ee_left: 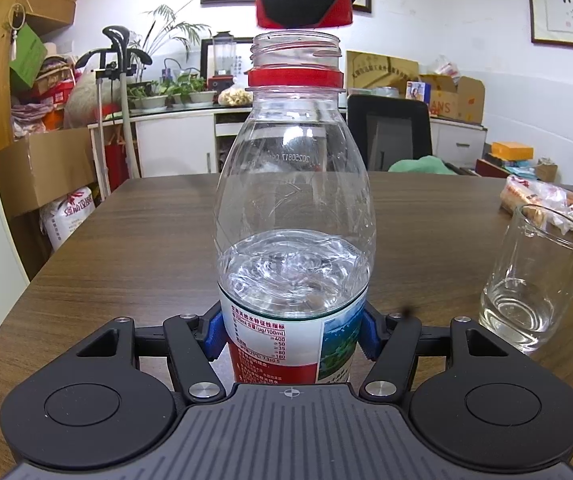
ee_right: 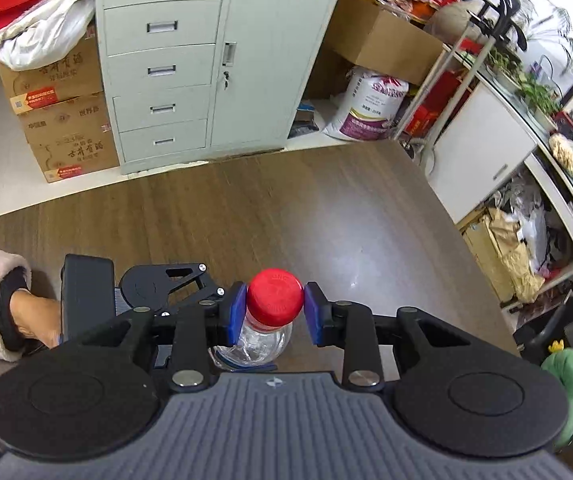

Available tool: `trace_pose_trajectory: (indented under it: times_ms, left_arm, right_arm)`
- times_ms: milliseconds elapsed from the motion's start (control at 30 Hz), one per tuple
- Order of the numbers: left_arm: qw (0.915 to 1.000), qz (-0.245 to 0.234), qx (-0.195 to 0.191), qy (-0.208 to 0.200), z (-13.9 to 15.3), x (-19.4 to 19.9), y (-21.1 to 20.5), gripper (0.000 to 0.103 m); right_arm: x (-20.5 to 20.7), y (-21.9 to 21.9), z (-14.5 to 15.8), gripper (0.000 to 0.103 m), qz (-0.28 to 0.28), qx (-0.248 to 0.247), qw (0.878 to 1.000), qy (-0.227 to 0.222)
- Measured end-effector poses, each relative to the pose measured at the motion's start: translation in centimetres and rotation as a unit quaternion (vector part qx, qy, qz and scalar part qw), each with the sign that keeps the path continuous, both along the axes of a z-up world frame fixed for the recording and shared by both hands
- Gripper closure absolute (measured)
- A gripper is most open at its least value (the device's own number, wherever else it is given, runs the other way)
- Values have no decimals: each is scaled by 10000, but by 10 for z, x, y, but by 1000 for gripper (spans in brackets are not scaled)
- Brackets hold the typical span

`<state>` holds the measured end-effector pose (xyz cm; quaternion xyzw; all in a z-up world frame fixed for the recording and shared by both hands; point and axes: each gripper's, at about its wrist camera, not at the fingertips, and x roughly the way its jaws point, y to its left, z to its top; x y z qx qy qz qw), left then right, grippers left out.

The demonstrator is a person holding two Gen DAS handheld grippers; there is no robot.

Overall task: Unscrew bottle cap and pour
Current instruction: 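Lift the red cap up off the bottle neck with the right gripper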

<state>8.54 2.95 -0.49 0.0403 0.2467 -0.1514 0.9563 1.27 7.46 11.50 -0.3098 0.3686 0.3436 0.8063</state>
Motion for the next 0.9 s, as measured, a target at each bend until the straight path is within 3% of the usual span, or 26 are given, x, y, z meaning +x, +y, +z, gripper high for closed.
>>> trace_pose_trajectory:
  times_ms: [433,700,900]
  left_arm:
    - [10000,37,-20,14,0,1,2,40]
    - [10000,70,-57,41,0,2,5,40]
    - [9999,153,-26,45,1,-1,6,39]
  right_arm:
    - [-16,-24,0,71,-469,263,9984,-174]
    - [-46,-53,1,71,-794,745,9934,-374]
    - [-72,-91,-16,71,-1278,1154,9840,-462]
